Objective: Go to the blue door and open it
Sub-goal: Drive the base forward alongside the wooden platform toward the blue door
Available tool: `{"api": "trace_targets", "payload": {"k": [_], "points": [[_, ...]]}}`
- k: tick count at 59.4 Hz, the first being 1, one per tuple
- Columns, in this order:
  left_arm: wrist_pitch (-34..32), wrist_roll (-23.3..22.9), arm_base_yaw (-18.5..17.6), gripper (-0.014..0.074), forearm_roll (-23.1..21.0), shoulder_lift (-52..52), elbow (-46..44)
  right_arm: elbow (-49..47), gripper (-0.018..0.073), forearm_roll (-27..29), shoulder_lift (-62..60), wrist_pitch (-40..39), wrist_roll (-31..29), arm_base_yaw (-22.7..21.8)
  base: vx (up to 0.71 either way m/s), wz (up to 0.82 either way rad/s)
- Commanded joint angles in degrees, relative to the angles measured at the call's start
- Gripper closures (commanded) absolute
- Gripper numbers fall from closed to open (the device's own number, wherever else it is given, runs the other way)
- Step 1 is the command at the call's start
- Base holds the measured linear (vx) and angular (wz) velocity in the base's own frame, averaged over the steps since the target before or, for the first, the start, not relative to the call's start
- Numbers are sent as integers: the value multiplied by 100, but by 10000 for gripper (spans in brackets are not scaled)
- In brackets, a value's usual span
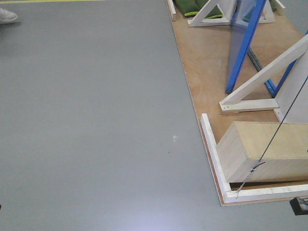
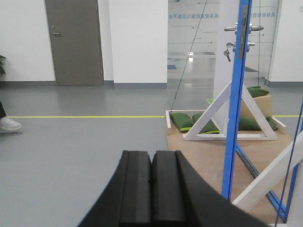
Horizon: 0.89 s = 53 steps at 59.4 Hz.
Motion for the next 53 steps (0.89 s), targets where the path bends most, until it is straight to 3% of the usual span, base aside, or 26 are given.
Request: {"api": "trace_targets", "payload": {"k": [1, 53], "points": [[-481, -18, -44, 526, 0, -79, 34, 109, 567, -11, -87, -473, -22, -37, 0, 0], [-481, -18, -44, 526, 0, -79, 34, 109, 567, -11, -87, -473, -22, -37, 1, 0]]}}
